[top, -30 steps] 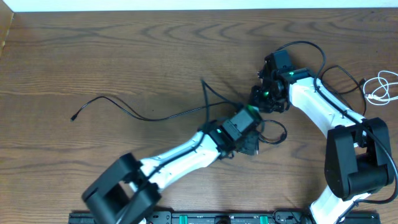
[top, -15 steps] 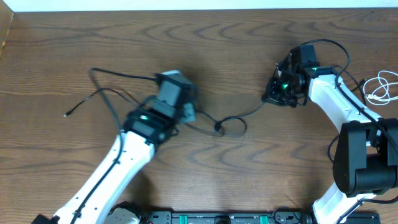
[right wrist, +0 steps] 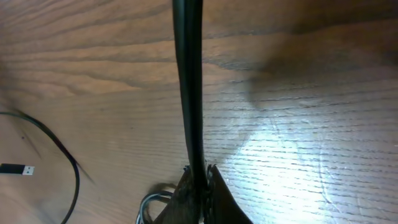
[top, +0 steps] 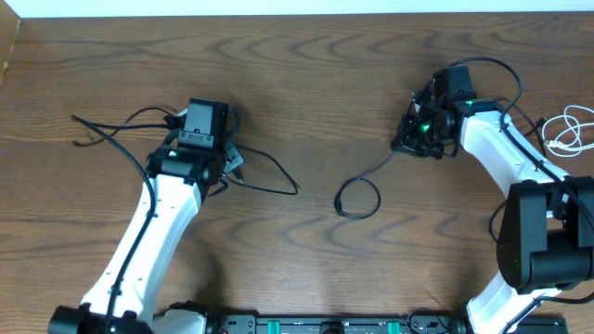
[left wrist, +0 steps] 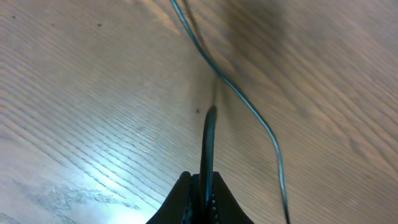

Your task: Untangle cables

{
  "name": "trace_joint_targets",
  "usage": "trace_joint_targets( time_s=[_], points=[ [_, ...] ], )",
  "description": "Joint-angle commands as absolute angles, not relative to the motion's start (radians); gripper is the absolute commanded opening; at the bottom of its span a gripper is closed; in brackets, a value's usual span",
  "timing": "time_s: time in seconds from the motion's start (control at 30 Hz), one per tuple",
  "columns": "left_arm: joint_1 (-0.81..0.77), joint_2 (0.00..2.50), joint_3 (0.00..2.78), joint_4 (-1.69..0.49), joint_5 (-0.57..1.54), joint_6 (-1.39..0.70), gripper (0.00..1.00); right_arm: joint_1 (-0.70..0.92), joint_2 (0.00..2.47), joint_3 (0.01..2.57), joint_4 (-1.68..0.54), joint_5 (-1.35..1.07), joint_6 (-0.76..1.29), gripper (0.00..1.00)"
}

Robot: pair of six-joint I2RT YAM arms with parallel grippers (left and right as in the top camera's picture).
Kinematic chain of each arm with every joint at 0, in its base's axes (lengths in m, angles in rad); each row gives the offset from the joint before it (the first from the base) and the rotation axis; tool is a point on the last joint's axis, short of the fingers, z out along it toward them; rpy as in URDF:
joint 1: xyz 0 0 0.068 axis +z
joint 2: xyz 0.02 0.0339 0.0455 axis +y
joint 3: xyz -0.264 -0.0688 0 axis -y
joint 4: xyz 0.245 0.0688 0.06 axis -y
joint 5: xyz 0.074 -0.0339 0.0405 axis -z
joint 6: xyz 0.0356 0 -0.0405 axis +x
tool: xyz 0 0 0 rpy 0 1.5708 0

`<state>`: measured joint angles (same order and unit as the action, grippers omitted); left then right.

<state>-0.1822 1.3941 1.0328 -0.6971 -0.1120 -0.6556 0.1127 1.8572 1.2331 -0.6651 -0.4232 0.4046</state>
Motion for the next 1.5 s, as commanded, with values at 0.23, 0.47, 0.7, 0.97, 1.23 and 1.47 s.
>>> trace_joint_targets(
  time_s=[0.23,0.47,0.7,0.97,1.23,1.47],
  points=[
    [-0.170,1.588,1.049,-0.672,0.104,-0.565,0.08,0.113,1.863,1.228,-0.665,-0.497,0.353,0.01],
    [-0.169,1.572,1.129,-0.735,0.195,-0.442,0.69,0.113,1.863,1.228,-0.660,-0.564,0.342,0.01],
    [-0.205,1.516,1.162,-0.745,0.384,-0.407,0.68,0.113,1.863,1.228,-0.628,-0.823,0.189,0.01],
    [-0.312,1.518,1.161,-0.744,0.442,-0.254,0.68,0.112,1.863,1.228,-0.529,-1.201,0.113,0.01],
    [-0.405,1.523,1.161,-0.718,0.483,-0.206,0.68,0.114,1.863,1.228,-0.410,-1.243,0.268,0.01],
    [-0.482,1.566,1.160,-0.707,0.485,-0.207,0.68,0.114,1.863,1.228,-0.384,-1.311,0.269,0.01]
  ],
)
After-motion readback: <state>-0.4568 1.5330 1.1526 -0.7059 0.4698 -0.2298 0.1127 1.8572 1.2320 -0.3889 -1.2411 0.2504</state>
